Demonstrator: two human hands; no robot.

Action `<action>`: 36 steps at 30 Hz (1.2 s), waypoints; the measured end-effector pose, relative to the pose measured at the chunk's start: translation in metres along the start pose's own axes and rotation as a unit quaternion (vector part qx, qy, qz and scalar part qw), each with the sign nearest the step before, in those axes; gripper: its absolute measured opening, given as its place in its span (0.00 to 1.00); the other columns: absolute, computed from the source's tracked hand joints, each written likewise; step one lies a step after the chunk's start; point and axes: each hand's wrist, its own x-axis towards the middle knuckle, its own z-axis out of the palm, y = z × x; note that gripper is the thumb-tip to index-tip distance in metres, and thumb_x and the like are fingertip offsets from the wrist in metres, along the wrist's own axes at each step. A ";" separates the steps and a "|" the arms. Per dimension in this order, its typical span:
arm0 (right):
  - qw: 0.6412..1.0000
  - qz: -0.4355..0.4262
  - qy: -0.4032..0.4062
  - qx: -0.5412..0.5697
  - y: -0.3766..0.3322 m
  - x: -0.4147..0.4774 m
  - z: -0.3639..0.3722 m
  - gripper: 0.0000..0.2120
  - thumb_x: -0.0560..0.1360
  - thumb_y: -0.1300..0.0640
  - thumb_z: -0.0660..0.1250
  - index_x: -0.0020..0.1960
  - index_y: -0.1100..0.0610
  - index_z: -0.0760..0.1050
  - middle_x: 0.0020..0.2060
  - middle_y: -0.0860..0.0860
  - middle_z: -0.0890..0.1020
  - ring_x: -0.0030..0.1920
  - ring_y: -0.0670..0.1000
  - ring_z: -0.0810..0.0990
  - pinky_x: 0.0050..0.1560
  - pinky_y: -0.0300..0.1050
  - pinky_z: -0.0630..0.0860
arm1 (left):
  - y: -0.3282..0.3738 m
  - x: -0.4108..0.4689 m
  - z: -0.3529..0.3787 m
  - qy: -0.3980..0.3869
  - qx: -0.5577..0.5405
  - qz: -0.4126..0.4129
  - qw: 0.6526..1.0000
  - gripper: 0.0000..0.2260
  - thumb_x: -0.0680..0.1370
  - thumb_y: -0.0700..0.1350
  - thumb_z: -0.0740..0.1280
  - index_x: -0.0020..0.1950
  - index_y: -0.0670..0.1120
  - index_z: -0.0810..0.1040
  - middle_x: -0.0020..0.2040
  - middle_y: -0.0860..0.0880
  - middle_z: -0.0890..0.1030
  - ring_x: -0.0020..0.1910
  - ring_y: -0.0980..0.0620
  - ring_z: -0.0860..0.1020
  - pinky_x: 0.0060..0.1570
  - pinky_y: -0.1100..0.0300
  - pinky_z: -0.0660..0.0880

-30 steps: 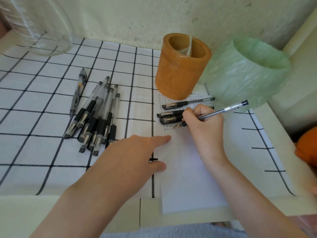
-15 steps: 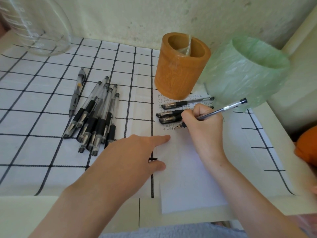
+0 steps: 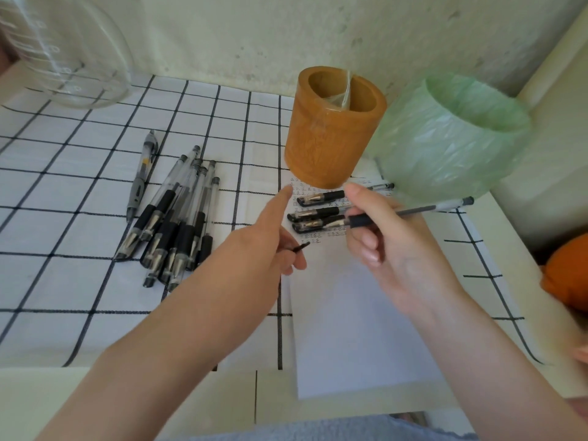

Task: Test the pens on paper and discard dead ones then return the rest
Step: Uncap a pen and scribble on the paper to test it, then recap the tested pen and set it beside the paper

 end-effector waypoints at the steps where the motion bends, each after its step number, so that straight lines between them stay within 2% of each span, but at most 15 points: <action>1: 1.000 0.010 -0.006 -0.004 -0.001 -0.003 0.000 0.15 0.72 0.56 0.69 0.30 0.58 0.72 0.20 0.50 0.64 0.19 0.47 0.59 0.25 0.41 0.50 | -0.002 0.003 0.000 0.007 -0.043 0.001 0.999 0.28 0.79 0.41 0.60 0.75 0.55 0.52 0.43 0.58 0.80 0.40 0.63 0.76 0.41 0.78 0.68; 3: 1.000 0.020 -0.012 -0.020 -0.002 -0.006 0.002 0.15 0.73 0.55 0.68 0.30 0.58 0.71 0.19 0.49 0.63 0.19 0.47 0.58 0.25 0.41 0.51 | -0.007 0.001 -0.002 0.035 -0.040 0.035 0.998 0.32 0.77 0.41 0.64 0.73 0.61 0.51 0.43 0.60 0.81 0.46 0.69 0.74 0.44 0.82 0.66; 5: 0.999 0.022 -0.015 -0.031 -0.002 -0.008 0.002 0.15 0.74 0.55 0.67 0.30 0.58 0.71 0.18 0.48 0.63 0.19 0.47 0.58 0.24 0.39 0.52 | -0.005 0.000 -0.002 0.043 -0.049 0.039 0.997 0.33 0.76 0.41 0.66 0.73 0.62 0.53 0.42 0.61 0.82 0.46 0.71 0.73 0.42 0.86 0.63; 9: 0.999 0.021 -0.024 -0.040 -0.003 -0.010 0.005 0.17 0.75 0.56 0.67 0.28 0.56 0.71 0.17 0.48 0.63 0.20 0.47 0.57 0.27 0.43 0.50 | -0.005 -0.001 -0.004 0.051 -0.050 0.057 0.996 0.33 0.74 0.42 0.68 0.72 0.62 0.55 0.42 0.62 0.83 0.47 0.70 0.75 0.43 0.86 0.62; 13: 0.996 0.017 -0.031 -0.079 -0.002 -0.011 0.007 0.16 0.73 0.55 0.68 0.28 0.57 0.72 0.17 0.48 0.62 0.21 0.48 0.57 0.30 0.46 0.50 | -0.007 -0.001 -0.001 0.053 -0.045 0.069 0.995 0.33 0.74 0.45 0.69 0.72 0.63 0.56 0.45 0.60 0.83 0.48 0.68 0.76 0.46 0.86 0.63; 18: 0.990 0.008 -0.088 -0.108 0.000 -0.016 0.015 0.16 0.64 0.49 0.70 0.28 0.58 0.69 0.16 0.43 0.64 0.18 0.42 0.62 0.22 0.32 0.57 | -0.003 -0.002 0.000 0.061 -0.009 0.073 0.995 0.32 0.72 0.44 0.70 0.70 0.63 0.60 0.48 0.59 0.82 0.49 0.65 0.78 0.47 0.84 0.64; 20: 0.988 0.002 -0.105 -0.113 0.000 -0.015 0.014 0.15 0.62 0.46 0.70 0.29 0.57 0.73 0.17 0.43 0.65 0.19 0.43 0.61 0.24 0.33 0.55 | -0.004 -0.002 -0.002 0.061 -0.011 0.061 0.996 0.24 0.71 0.44 0.71 0.64 0.60 0.69 0.44 0.58 0.82 0.44 0.64 0.80 0.45 0.81 0.68; 22: 0.986 0.012 -0.129 -0.105 -0.001 -0.013 0.010 0.17 0.65 0.43 0.70 0.36 0.58 0.81 0.21 0.46 0.66 0.23 0.45 0.61 0.27 0.38 0.52 | -0.005 -0.003 -0.006 0.068 -0.016 0.047 0.996 0.10 0.71 0.44 0.71 0.50 0.53 0.79 0.36 0.55 0.83 0.35 0.62 0.81 0.38 0.77 0.74; 23: 0.985 0.023 -0.144 -0.090 -0.002 -0.013 0.008 0.19 0.67 0.42 0.68 0.40 0.58 0.83 0.23 0.48 0.68 0.25 0.46 0.62 0.28 0.40 0.53 | -0.005 -0.003 -0.008 0.077 -0.013 0.043 0.996 0.03 0.72 0.44 0.71 0.44 0.51 0.80 0.32 0.54 0.82 0.30 0.62 0.80 0.34 0.75 0.73; 25: 0.985 0.039 -0.160 -0.052 -0.002 -0.013 0.004 0.19 0.71 0.45 0.64 0.45 0.59 0.84 0.27 0.50 0.71 0.27 0.46 0.64 0.28 0.39 0.56 | -0.005 -0.004 -0.009 0.091 -0.008 0.046 0.995 0.05 0.73 0.47 0.69 0.36 0.52 0.79 0.28 0.58 0.80 0.25 0.62 0.76 0.28 0.75 0.70; 28: 0.990 0.022 -0.133 -0.052 0.000 -0.014 0.001 0.15 0.72 0.50 0.63 0.44 0.59 0.84 0.28 0.52 0.70 0.28 0.46 0.64 0.28 0.37 0.58 | -0.002 -0.007 -0.007 0.089 0.008 0.053 0.995 0.10 0.73 0.51 0.67 0.32 0.52 0.75 0.24 0.62 0.76 0.23 0.62 0.72 0.27 0.75 0.67; 31: 0.993 0.011 -0.101 -0.058 0.002 -0.013 -0.002 0.14 0.71 0.51 0.65 0.43 0.62 0.81 0.27 0.50 0.72 0.28 0.46 0.65 0.27 0.35 0.60 | 0.002 -0.007 -0.003 0.085 0.025 0.058 0.994 0.14 0.74 0.52 0.66 0.29 0.52 0.71 0.22 0.64 0.73 0.22 0.61 0.70 0.25 0.73 0.66; 34: 0.992 0.012 -0.104 -0.073 0.004 -0.013 -0.003 0.20 0.71 0.49 0.65 0.46 0.69 0.78 0.27 0.50 0.70 0.27 0.45 0.63 0.26 0.33 0.60 | 0.000 -0.005 -0.001 0.096 0.041 0.055 0.993 0.15 0.75 0.51 0.65 0.29 0.52 0.69 0.22 0.64 0.72 0.21 0.62 0.69 0.25 0.73 0.65; 36: 0.991 0.012 -0.113 -0.076 0.005 -0.013 -0.003 0.17 0.72 0.49 0.65 0.45 0.65 0.79 0.27 0.50 0.69 0.27 0.45 0.62 0.27 0.33 0.60 | -0.002 -0.005 0.000 0.098 0.043 0.053 0.993 0.15 0.75 0.51 0.65 0.29 0.50 0.70 0.23 0.64 0.72 0.22 0.61 0.69 0.25 0.72 0.65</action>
